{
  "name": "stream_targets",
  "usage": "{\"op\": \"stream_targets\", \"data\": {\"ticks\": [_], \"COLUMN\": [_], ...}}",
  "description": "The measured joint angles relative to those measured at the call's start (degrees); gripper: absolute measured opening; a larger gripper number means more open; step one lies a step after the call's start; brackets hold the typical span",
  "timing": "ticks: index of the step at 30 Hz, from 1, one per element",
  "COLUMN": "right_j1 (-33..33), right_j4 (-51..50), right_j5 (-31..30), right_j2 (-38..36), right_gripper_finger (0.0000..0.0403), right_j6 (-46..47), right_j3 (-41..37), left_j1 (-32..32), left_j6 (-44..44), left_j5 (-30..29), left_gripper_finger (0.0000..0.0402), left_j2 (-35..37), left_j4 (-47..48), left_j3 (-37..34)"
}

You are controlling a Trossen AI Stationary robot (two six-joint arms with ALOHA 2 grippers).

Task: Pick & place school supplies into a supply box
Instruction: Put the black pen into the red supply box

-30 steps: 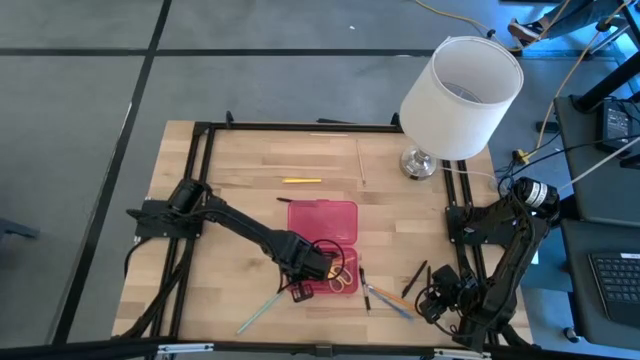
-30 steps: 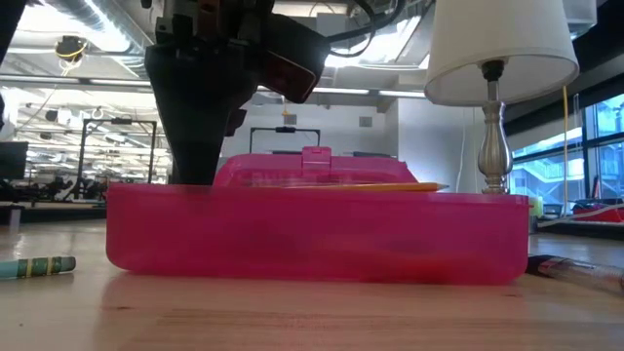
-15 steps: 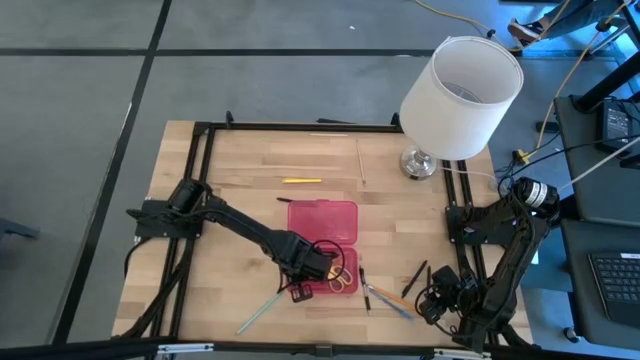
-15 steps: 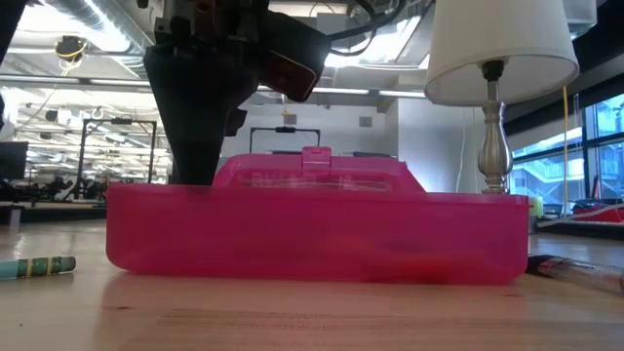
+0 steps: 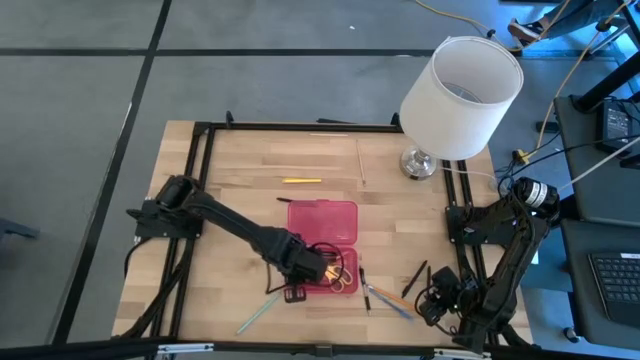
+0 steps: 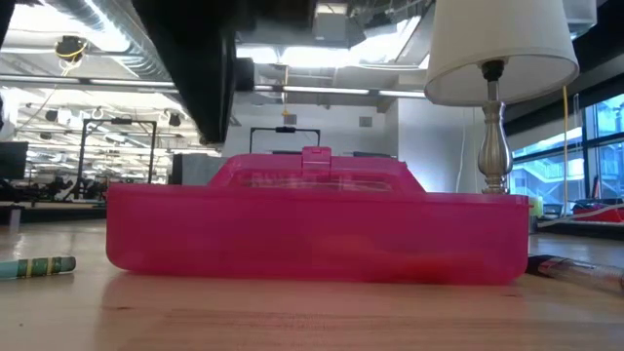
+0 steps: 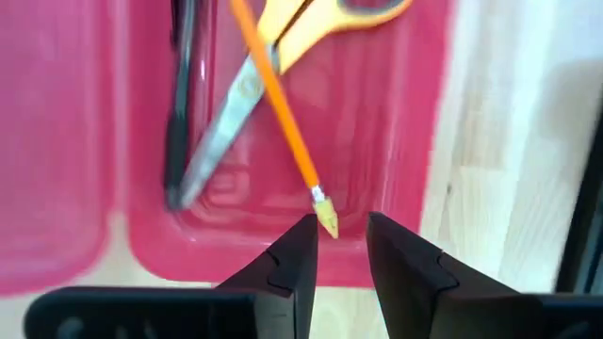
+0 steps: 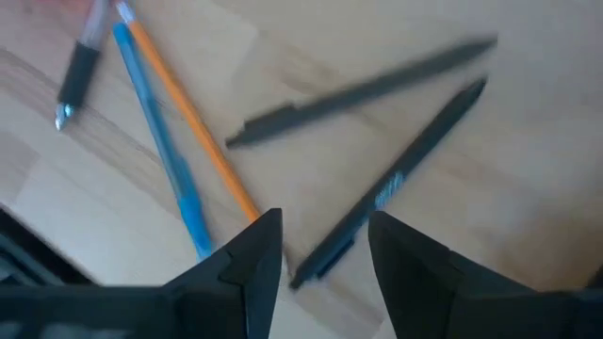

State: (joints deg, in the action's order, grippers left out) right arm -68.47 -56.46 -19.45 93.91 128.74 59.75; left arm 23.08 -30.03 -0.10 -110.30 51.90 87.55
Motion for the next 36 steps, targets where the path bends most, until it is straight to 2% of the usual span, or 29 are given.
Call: {"op": "stream_targets", "data": {"ticks": [5, 9, 13, 18, 21, 26, 31, 36], "right_j1": [0.0, 0.5, 2.4, 4.1, 4.6, 4.7, 4.9, 5.4], "right_j4": [2.7, 3.4, 3.5, 3.9, 5.1, 8.2, 8.7, 8.8], "right_j5": [4.4, 4.5, 5.0, 10.6, 13.2, 13.6, 13.6, 13.6], "right_j2": [0.0, 0.0, 0.8, 2.7, 4.2, 6.3, 7.9, 8.9], "right_gripper_finger": [0.0163, 0.0163, 0.0163, 0.0163, 0.0163, 0.0163, 0.0163, 0.0163], "right_j6": [4.4, 5.0, 4.3, 3.0, 3.1, 3.1, 3.2, 3.0], "right_j3": [0.0, 0.0, 0.0, 0.0, 0.0, 0.0, 0.0, 0.0], "left_j1": [3.9, 7.4, 10.2, 11.0, 11.0, 11.8, 12.8, 12.9], "left_j6": [6.4, 7.8, 7.8, 5.5, 5.3, 6.4, 8.8, 8.8], "left_j5": [-8.7, -16.4, -21.6, -20.0, -18.0, -16.4, -17.1, -17.7], "left_gripper_finger": [0.009, 0.0097, 0.0107, 0.0117, 0.0118, 0.0118, 0.0118, 0.0118], "left_j2": [3.3, 5.7, 9.0, 16.9, 22.3, 29.4, 32.3, 32.3], "left_j4": [-1.4, -1.7, -7.4, -19.4, -30.1, -48.3, -61.2, -65.0], "left_j3": [0.0, -0.1, -4.8, -15.9, -23.9, -36.3, -45.0, -49.0]}}
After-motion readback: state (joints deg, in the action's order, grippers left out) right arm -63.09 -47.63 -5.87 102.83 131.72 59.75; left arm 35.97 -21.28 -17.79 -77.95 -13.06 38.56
